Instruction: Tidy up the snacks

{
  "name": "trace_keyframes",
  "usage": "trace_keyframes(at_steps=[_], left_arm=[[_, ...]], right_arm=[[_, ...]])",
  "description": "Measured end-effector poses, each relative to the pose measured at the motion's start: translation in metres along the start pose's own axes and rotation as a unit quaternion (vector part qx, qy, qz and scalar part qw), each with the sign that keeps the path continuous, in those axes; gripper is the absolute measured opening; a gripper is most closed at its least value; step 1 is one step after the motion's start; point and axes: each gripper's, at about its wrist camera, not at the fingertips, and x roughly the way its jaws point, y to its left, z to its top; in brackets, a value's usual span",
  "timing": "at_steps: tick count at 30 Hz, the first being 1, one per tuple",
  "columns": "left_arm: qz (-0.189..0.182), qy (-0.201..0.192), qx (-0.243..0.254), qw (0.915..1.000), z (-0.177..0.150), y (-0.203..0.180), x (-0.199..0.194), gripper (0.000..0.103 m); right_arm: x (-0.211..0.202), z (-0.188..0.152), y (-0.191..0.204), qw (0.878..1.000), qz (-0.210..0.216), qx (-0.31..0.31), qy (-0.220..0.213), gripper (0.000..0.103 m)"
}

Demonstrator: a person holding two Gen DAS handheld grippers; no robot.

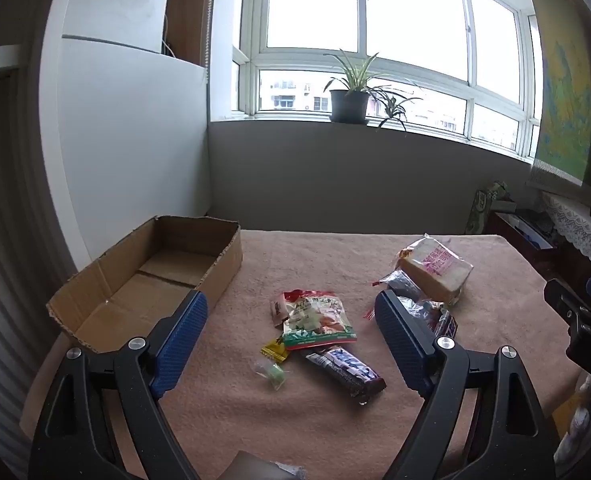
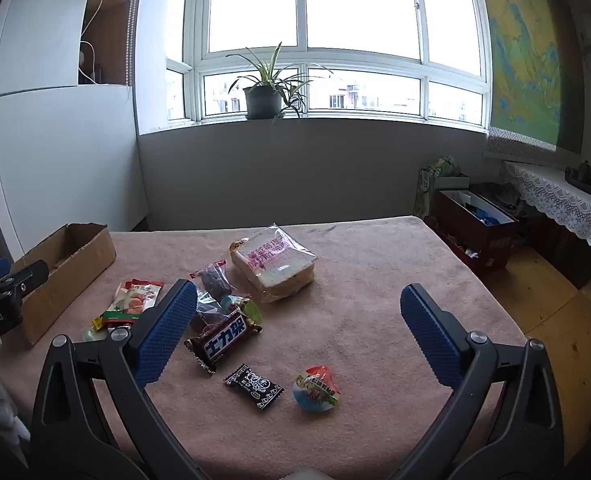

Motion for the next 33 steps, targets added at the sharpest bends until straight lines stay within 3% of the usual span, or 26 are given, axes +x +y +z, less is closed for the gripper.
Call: trace_keyframes(at_steps=[4, 8, 33], left_arm=[[-0.013, 0.018, -0.015, 0.9996, 0.006, 0.017, 0.011, 0.086], [0.015, -0.012, 0.026, 0.9995, 0.003, 0.001, 0.0, 0.086], [0.016, -0.023, 0.032, 0.9991, 0.0, -0.005, -0.004, 0.086]], right_arm=[[0.003, -0.001, 0.001, 1.0, 0.0, -0.004, 0.002, 0.103], [-0.005, -0.002, 0.004, 1.0, 0.0, -0.009, 0.002, 0.103], [-0.006, -0.001, 0.009, 1.0, -0.005, -0.022, 0.006, 0.103]])
